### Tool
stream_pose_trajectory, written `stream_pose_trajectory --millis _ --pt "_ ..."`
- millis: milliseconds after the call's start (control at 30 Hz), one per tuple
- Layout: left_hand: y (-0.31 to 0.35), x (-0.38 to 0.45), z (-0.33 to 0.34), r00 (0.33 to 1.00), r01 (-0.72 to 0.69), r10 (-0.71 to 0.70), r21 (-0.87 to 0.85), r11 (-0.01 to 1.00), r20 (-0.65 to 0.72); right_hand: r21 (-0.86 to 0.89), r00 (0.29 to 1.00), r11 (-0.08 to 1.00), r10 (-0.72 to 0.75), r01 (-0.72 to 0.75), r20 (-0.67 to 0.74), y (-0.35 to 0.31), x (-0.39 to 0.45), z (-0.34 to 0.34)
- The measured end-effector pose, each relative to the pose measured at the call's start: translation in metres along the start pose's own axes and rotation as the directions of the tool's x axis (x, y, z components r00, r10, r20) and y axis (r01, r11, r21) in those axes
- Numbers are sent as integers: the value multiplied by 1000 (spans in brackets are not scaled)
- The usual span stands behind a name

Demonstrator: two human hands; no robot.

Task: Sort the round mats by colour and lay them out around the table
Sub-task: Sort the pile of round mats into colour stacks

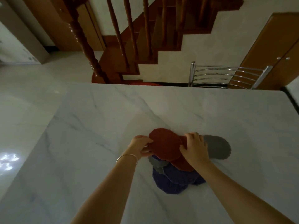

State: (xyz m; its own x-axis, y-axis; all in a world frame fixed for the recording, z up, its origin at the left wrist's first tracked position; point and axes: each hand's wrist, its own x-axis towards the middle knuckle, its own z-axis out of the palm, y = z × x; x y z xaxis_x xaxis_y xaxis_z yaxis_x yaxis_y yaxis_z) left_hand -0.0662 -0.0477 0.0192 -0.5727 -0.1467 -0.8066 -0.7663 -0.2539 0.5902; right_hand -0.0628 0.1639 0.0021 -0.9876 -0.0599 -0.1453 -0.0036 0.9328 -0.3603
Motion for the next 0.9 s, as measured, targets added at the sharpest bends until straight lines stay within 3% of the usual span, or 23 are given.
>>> stream_pose_trajectory --millis 133,267,367,533,733,800,900 --pt "-13 -10 -45 999 -20 25 -160 987 31 15 997 998 -62 62 41 -22 -7 11" --pt "-40 -20 -98 999 -51 42 -331 942 -34 12 977 985 -171 171 126 -45 -16 29" --pt "-64 -29 -126 993 -82 47 -358 930 -107 -28 946 966 -245 256 212 -62 -22 43" --pt "-92 -44 -142 984 -118 58 -366 923 -169 -176 933 946 -214 272 288 -76 -22 55" --pt "-103 -53 -147 987 -129 71 -438 889 -146 -303 919 908 -173 288 354 -88 -21 54" --pt "-103 -53 -148 990 -117 67 -448 886 -126 -283 928 913 -203 294 312 -94 -21 49" --pt "-105 -51 -151 992 -90 37 -482 872 -119 -148 962 952 -260 270 78 -106 -24 41"
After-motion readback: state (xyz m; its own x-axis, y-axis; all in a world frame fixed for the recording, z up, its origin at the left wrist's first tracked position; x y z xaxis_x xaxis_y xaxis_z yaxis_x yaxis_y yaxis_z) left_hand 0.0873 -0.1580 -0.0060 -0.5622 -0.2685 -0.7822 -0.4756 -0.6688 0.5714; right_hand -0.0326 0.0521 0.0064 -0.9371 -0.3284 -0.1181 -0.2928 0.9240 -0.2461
